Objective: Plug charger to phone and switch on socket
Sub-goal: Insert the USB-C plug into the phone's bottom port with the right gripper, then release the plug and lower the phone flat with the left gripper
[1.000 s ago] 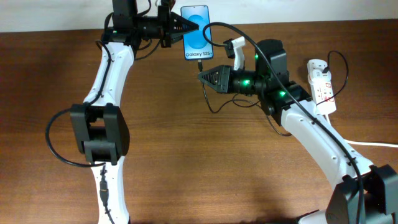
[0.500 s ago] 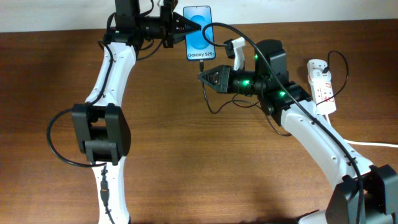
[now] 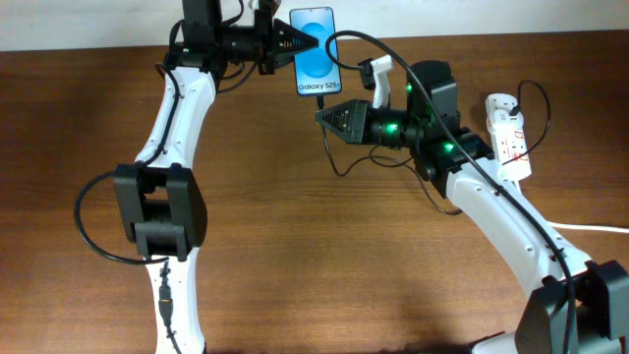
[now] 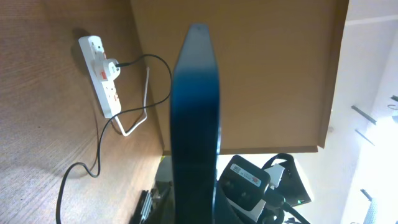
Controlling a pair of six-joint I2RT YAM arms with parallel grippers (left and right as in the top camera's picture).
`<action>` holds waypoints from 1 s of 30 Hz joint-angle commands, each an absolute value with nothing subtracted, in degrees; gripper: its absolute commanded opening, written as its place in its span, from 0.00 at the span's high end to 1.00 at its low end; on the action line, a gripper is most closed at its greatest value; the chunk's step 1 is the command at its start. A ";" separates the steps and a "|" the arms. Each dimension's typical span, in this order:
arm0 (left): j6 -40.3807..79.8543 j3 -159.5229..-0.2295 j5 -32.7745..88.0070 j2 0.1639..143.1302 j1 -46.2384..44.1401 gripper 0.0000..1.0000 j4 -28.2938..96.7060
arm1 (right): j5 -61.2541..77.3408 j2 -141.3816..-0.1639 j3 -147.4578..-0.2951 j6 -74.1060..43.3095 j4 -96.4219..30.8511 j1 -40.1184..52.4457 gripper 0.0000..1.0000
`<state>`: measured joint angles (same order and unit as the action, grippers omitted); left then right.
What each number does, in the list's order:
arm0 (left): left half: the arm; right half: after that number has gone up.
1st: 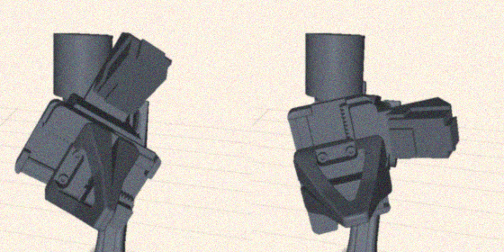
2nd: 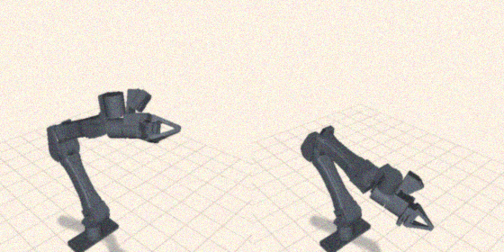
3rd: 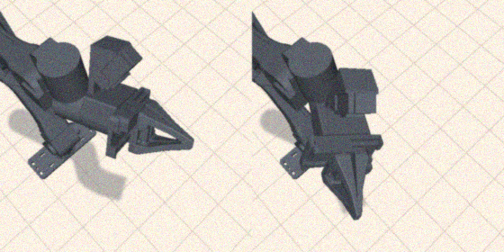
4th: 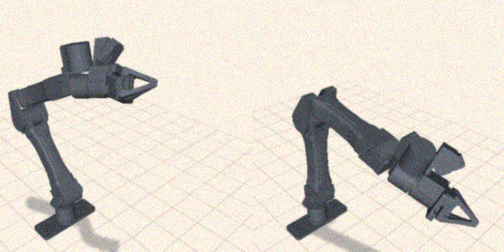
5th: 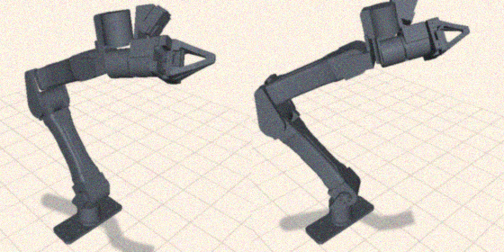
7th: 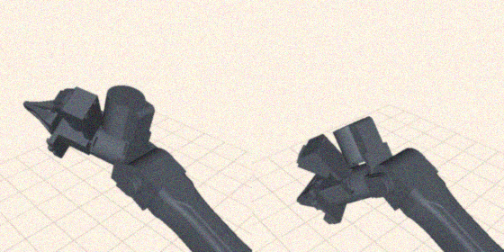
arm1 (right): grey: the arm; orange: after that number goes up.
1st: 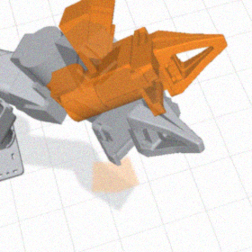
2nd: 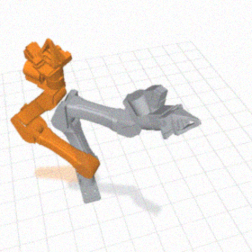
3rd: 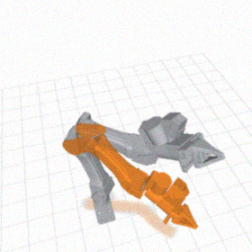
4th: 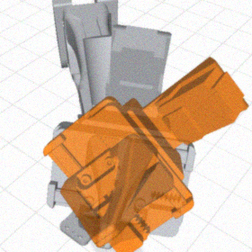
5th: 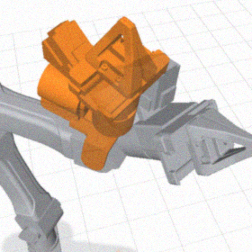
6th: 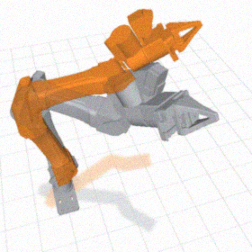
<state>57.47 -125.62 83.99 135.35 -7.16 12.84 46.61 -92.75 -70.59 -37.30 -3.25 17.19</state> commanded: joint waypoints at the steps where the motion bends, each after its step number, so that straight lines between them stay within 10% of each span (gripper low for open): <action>1: 55.61 -126.48 90.11 134.34 -8.54 1.00 12.86 | 43.90 -92.20 -71.31 -36.88 -1.43 15.18 0.96; 6: 55.61 -126.48 89.58 134.34 -8.45 1.00 12.84 | 44.56 -92.23 -71.31 -36.84 -2.04 15.35 0.94; 18: 49.87 -126.41 83.61 134.43 -7.70 1.00 13.15 | 46.48 -92.23 -71.29 -32.73 -11.62 14.66 0.41; 30: 12.12 -126.37 48.14 134.52 -7.31 1.00 58.43 | 45.74 -92.20 -71.29 -26.26 -23.07 7.75 0.31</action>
